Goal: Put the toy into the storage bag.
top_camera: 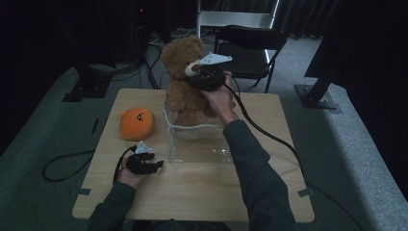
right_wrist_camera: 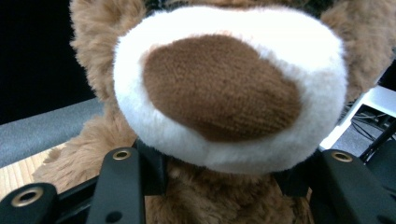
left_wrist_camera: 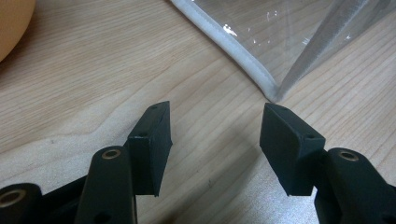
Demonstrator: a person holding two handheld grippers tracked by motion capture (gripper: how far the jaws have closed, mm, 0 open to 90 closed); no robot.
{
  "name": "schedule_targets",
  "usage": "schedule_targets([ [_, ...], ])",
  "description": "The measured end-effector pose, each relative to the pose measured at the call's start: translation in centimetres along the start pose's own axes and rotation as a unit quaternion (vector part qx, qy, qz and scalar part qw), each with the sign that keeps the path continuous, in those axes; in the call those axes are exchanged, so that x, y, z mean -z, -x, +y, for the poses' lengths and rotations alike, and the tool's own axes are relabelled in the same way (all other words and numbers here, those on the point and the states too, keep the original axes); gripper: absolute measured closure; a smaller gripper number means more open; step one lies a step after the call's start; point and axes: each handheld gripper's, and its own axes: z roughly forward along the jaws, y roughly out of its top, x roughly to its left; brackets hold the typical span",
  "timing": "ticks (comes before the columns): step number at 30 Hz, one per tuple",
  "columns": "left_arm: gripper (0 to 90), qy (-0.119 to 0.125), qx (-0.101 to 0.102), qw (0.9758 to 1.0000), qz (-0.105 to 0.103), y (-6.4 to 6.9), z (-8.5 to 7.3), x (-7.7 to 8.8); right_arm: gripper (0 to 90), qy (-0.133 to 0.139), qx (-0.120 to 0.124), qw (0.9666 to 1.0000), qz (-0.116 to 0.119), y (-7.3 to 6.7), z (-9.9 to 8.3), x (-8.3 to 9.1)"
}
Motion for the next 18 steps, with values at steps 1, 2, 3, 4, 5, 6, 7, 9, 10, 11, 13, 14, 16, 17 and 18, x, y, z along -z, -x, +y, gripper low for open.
schedule_targets([
  [1, 43.9, 0.0, 0.001, 1.0, 0.0, 0.0, 0.0, 0.0, 46.9, -0.001, 0.002, 1.0, 0.002, -0.1, 0.0, 0.0],
  [2, 44.0, 0.001, 0.0, 1.0, 0.0, 0.0, 0.0, 0.0, 46.9, -0.001, 0.004, 1.0, 0.004, -0.1, -0.1, -0.1],
  [3, 44.0, 0.001, 0.001, 1.0, 0.0, 0.0, 0.0, 0.0, 46.9, -0.002, 0.007, 1.0, 0.006, -0.2, -0.1, -0.1],
  [4, 44.0, 0.0, 0.0, 1.0, 0.0, 0.0, 0.0, 0.0, 46.9, -0.002, 0.009, 0.9999, 0.007, -0.3, -0.1, -0.1],
  [5, 44.0, 0.001, 0.001, 1.0, 0.0, 0.0, 0.0, 0.0, 46.9, -0.003, 0.01, 0.9999, 0.009, -0.3, -0.1, -0.1],
  [6, 44.0, 0.0, 0.001, 1.0, 0.0, 0.0, 0.0, 0.0, 46.8, -0.004, 0.011, 0.9999, 0.011, -0.4, -0.2, -0.2],
  [7, 44.0, 0.001, 0.0, 1.0, 0.0, 0.0, 0.0, 0.0, 46.8, -0.004, 0.013, 0.9998, 0.013, -0.4, -0.2, -0.2],
  [9, 44.0, 0.001, 0.001, 1.0, 0.0, 0.0, 0.0, 0.0, 46.6, -0.005, 0.016, 0.9997, 0.017, -0.5, -0.3, -0.2],
  [10, 44.0, 0.001, 0.0, 1.0, 0.0, 0.0, 0.0, 0.0, 46.5, -0.006, 0.018, 0.9997, 0.017, -0.6, -0.3, -0.3],
  [11, 44.0, 0.001, 0.001, 1.0, 0.0, 0.0, 0.0, 0.0, 46.4, -0.007, 0.019, 0.9996, 0.018, -0.7, -0.4, -0.3],
  [13, 44.0, 0.001, 0.0, 1.0, 0.0, 0.0, 0.0, 0.0, 46.4, -0.007, 0.022, 0.9995, 0.02, -0.8, -0.4, -0.3],
  [14, 44.0, 0.001, 0.001, 1.0, 0.0, 0.0, 0.0, 0.0, 46.4, -0.007, 0.023, 0.9995, 0.021, -0.9, -0.5, -0.3],
  [16, 44.0, 0.002, 0.001, 1.0, -0.001, 0.0, 0.0, 0.0, 46.4, -0.007, 0.026, 0.9993, 0.025, -1.1, -0.6, -0.4],
  [17, 44.0, 0.002, 0.001, 1.0, -0.001, 0.0, 0.0, 0.0, 46.3, -0.008, 0.028, 0.9992, 0.028, -1.1, -0.6, -0.4],
  [18, 44.0, 0.002, 0.001, 1.0, 0.0, 0.0, 0.0, 0.0, 46.3, -0.009, 0.03, 0.9991, 0.03, -1.2, -0.7, -0.5],
])
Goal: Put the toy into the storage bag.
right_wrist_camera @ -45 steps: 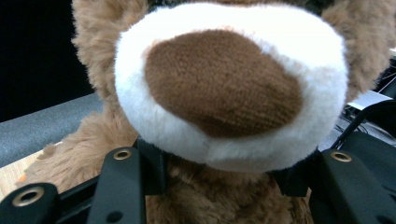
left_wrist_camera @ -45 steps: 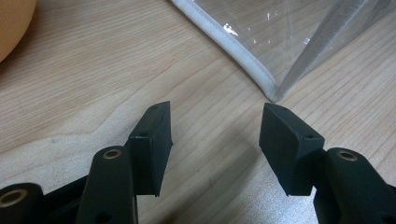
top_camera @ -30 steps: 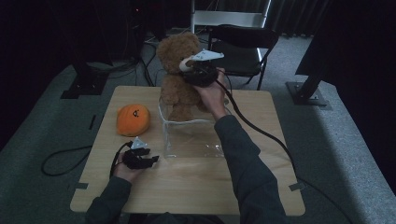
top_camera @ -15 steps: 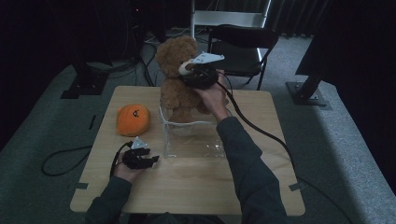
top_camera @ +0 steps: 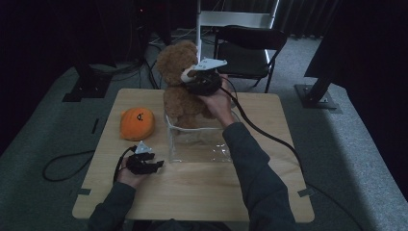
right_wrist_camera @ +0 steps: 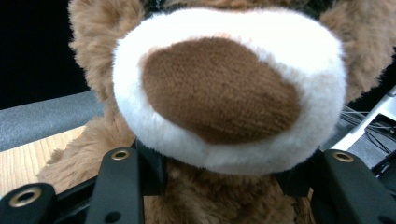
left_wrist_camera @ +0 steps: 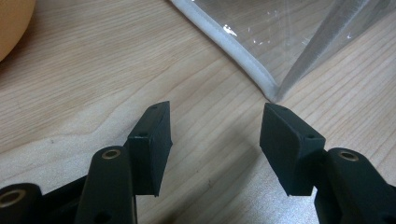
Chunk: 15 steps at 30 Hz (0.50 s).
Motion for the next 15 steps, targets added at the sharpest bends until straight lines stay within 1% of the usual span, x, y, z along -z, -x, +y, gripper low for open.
schedule_targets([
  [8, 44.0, 0.0, 0.0, 1.0, -0.001, -0.02, 0.0, 0.0, 45.6, -0.007, 0.003, 1.0, 0.005, -0.13, -0.19, -0.26],
  [15, 43.9, 0.001, 0.001, 1.0, -0.001, -0.01, -0.01, -0.01, 45.7, -0.007, 0.005, 0.9999, 0.007, -0.14, -0.22, -0.21],
])
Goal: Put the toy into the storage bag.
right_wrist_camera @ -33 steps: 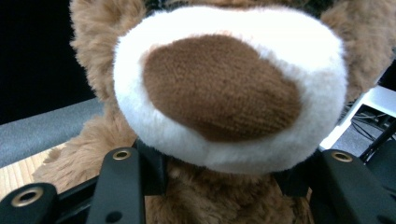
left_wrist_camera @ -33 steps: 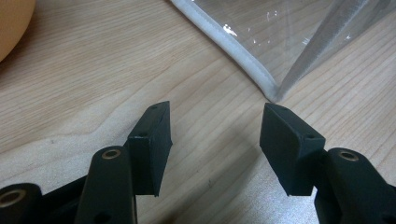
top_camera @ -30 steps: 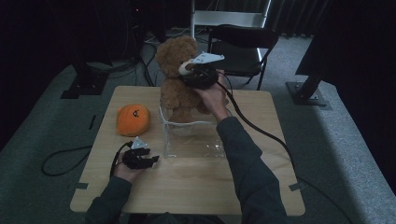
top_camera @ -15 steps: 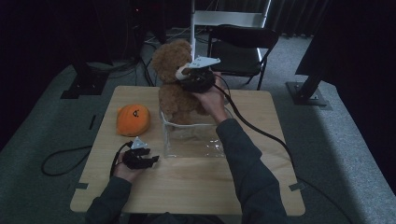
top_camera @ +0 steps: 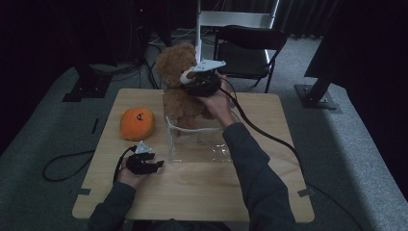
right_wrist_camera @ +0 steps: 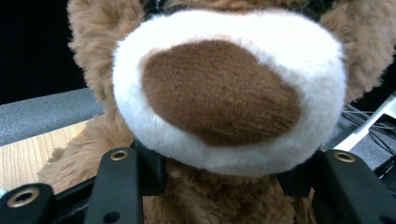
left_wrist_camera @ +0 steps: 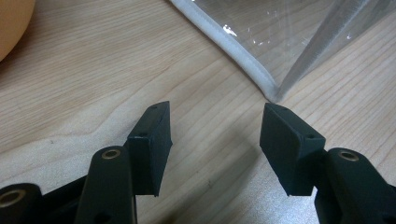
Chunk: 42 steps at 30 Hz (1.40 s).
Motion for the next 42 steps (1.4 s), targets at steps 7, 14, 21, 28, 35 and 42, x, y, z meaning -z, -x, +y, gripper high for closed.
schedule_targets([
  [7, 43.9, 0.001, 0.001, 1.0, -0.001, 0.0, 0.0, 0.0, 45.7, 0.006, -0.005, 0.9998, 0.017, 0.4, -0.7, 0.1],
  [14, 43.8, 0.001, 0.0, 1.0, 0.0, 0.0, 0.0, 0.0, 45.7, 0.006, 0.004, 0.9997, 0.022, 0.3, -0.7, 0.2],
  [21, 43.8, 0.001, 0.0, 1.0, 0.0, 0.0, 0.0, 0.0, 45.7, 0.002, 0.013, 0.9995, 0.03, 0.2, -0.8, 0.2],
  [28, 43.7, 0.0, 0.0, 1.0, 0.0, 0.0, 0.0, 0.0, 45.8, 0.001, 0.009, 0.9992, 0.038, 0.5, -1.4, 0.3],
  [35, 43.7, 0.001, 0.0, 1.0, 0.0, 0.0, 0.0, 0.0, 45.7, -0.017, 0.021, 0.9985, 0.047, 0.4, -1.9, 0.2],
  [42, 43.6, 0.001, 0.0, 1.0, 0.0, 0.0, 0.0, 0.0, 45.7, -0.028, 0.028, 0.9977, 0.056, 0.3, -2.1, 0.0],
])
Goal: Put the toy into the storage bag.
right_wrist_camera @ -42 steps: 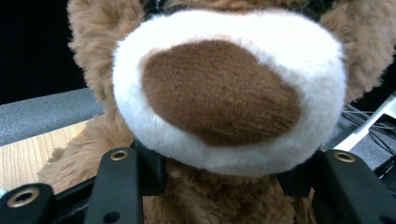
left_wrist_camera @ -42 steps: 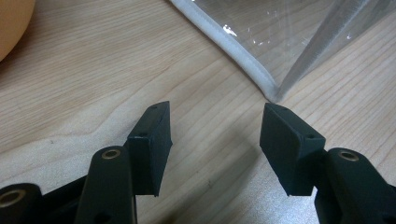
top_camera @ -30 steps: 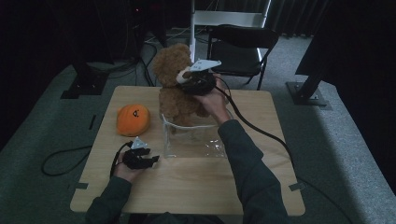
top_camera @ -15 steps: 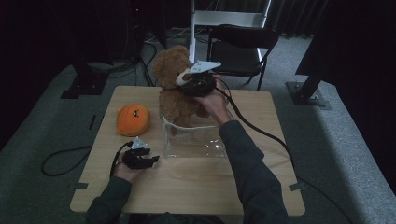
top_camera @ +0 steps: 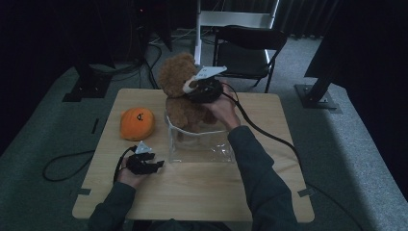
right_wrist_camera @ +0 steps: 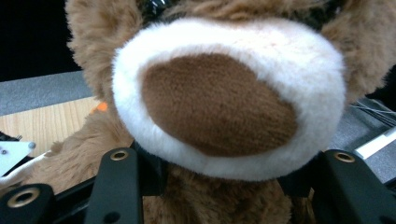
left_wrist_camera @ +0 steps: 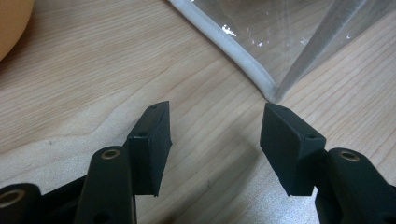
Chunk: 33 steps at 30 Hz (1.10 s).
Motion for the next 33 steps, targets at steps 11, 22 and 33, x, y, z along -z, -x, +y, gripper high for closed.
schedule_targets([
  [11, 43.5, 0.0, 0.0, 1.0, 0.0, 0.0, 0.0, 0.0, 45.6, -0.012, 0.005, 0.9998, 0.017, -0.2, -0.2, -0.3],
  [22, 43.1, 0.0, 0.0, 1.0, -0.001, 0.0, 0.0, 0.0, 44.7, -0.03, 0.007, 0.999, 0.031, -0.4, -0.3, -0.7],
  [33, 43.1, 0.0, 0.0, 1.0, -0.001, 0.0, 0.0, 0.0, 40.2, -0.072, 0.028, 0.9955, 0.056, -1.0, -0.7, -1.6],
])
